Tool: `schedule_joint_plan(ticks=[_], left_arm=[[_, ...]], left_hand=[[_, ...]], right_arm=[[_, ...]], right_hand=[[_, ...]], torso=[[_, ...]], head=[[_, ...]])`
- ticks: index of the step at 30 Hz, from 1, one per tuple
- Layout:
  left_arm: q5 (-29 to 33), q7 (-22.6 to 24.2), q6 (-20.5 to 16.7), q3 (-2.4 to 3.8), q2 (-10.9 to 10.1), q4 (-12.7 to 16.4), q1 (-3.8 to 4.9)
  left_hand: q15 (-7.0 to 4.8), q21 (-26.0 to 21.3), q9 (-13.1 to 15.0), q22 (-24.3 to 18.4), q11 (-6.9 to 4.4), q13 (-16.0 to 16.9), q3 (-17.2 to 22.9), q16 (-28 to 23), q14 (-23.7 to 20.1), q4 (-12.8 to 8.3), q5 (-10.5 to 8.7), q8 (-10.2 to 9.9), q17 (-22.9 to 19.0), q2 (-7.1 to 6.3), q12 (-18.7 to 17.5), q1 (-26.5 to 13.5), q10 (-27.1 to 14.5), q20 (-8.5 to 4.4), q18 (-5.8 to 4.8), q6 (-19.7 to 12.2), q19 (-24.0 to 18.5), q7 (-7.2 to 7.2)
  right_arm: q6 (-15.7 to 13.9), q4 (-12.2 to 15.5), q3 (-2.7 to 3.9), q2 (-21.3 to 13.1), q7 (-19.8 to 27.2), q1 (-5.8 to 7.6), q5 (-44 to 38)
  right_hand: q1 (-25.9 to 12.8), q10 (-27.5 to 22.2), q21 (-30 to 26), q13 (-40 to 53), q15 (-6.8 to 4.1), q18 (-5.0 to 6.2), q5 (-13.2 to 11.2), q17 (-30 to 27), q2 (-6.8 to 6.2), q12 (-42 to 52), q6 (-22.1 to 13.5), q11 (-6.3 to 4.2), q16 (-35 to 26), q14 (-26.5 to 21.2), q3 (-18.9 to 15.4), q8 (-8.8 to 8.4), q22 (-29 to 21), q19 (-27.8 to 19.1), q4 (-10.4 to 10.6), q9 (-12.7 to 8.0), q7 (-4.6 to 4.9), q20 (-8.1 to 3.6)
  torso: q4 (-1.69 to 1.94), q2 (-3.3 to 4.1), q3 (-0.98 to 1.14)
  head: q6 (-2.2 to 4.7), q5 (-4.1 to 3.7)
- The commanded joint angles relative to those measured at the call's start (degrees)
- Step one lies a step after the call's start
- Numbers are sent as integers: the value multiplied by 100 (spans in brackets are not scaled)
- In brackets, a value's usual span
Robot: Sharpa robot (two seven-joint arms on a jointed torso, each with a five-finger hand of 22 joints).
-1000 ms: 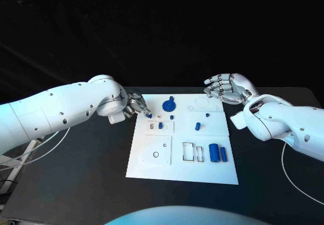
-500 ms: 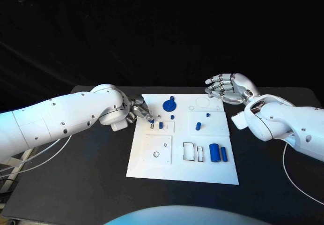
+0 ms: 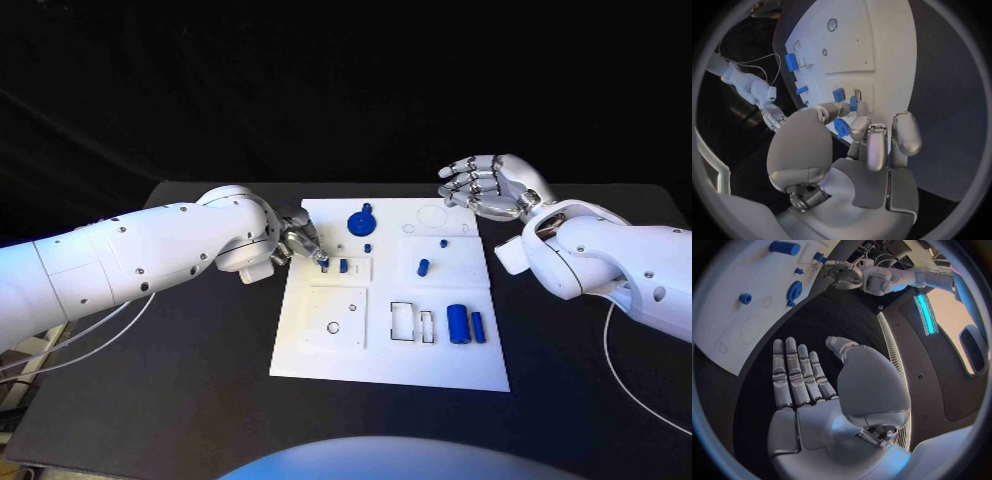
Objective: Assemble the parts on the task board
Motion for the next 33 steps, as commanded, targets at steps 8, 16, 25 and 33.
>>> schedule_joint_plan(ticks=[8, 16, 25, 33], left_arm=[[-165, -83, 307, -6, 20, 20, -8], [-272, -122, 372, -10, 38, 0, -9], [-324, -150, 428, -13, 54, 2, -9], [-337, -168, 417, -14, 68, 3, -9]], left_hand=[[-46, 37, 653, 18, -8, 60, 924, 23, 388, -935, 66, 56, 675, 30, 59, -52, 84, -11, -92, 187, 25, -141], [-49, 38, 665, 20, -13, 72, 924, 22, 387, -933, 70, 71, 672, 28, 64, -67, 93, -14, -93, 193, 26, -147], [-52, 39, 674, 22, -17, 93, 925, 25, 389, -935, 73, 79, 681, 25, 72, -75, 104, -17, -93, 195, 26, -152], [-52, 39, 674, 22, -17, 93, 925, 25, 389, -935, 73, 79, 681, 25, 72, -75, 104, -17, -93, 195, 26, -152]], right_arm=[[70, 14, 2, -6, 43, -1, 19], [80, 18, 2, -7, 56, -1, 31], [80, 19, 2, -11, 60, -1, 33], [77, 20, 2, -13, 62, -1, 34]], right_hand=[[-48, -26, -19, -5, 13, 61, 30, -5, 6, 25, -34, 3, -35, 32, -40, 40, -5, 40, -6, -5, 575, 1], [-46, -28, -23, -15, 13, 61, 31, -8, 7, 30, -36, 3, -43, 35, -42, 42, -16, 44, -9, -9, 575, 1], [-46, -28, -23, -15, 13, 61, 31, -8, 7, 30, -36, 3, -43, 35, -42, 42, -16, 44, -9, -9, 575, 1], [-46, -28, -23, -15, 13, 61, 31, -8, 7, 30, -36, 3, -43, 35, -42, 42, -16, 44, -9, -9, 575, 1]], torso=[[5, -2, -2], [3, -4, -3], [4, -1, -5], [3, -3, -3]], head=[[-18, -7], [-25, -5], [-28, -4], [-30, -6]])
